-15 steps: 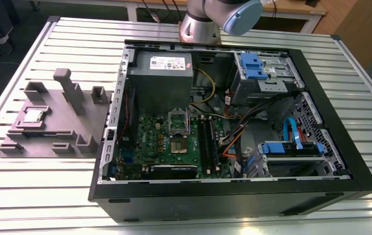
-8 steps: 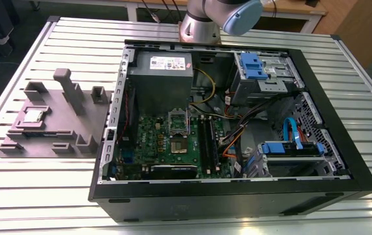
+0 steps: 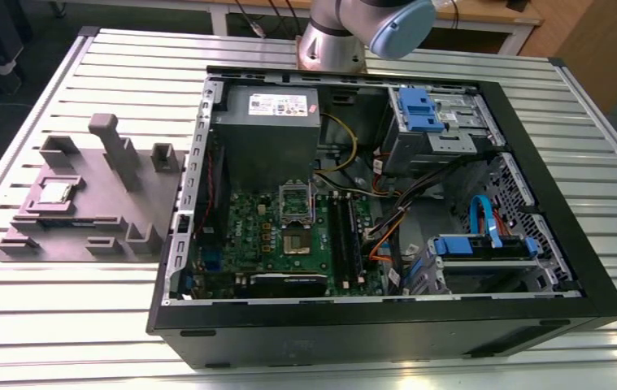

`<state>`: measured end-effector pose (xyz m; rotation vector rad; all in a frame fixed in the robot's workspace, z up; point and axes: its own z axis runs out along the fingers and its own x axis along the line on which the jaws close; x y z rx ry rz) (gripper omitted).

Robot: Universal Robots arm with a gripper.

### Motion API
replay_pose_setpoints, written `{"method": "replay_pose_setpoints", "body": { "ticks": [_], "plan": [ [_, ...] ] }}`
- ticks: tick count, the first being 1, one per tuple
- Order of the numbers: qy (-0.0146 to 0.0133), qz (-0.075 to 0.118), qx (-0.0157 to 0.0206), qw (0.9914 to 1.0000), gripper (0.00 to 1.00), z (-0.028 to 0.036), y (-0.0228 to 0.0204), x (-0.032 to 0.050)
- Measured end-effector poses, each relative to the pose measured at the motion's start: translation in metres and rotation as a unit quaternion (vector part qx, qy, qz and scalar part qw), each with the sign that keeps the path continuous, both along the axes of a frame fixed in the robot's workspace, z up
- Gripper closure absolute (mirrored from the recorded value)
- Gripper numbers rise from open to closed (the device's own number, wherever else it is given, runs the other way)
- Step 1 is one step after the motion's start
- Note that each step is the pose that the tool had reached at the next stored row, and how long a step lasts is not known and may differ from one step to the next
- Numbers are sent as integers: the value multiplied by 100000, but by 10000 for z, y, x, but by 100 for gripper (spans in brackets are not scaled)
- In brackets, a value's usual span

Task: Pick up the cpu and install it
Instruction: 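Pick up the cpu and move it towards the insertion slot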

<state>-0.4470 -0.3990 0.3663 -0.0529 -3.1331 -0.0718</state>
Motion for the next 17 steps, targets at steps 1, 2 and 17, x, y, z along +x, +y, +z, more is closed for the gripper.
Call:
{"method": "replay_pose_setpoints", "body": {
  "ticks": [1,2,17],
  "plan": [
    [2,72,0,100000,29,-2,0,0],
    [5,72,-1,100000,29,-4,0,0],
    [0,84,-10,100000,29,-80,0,-1]
  ]
}}
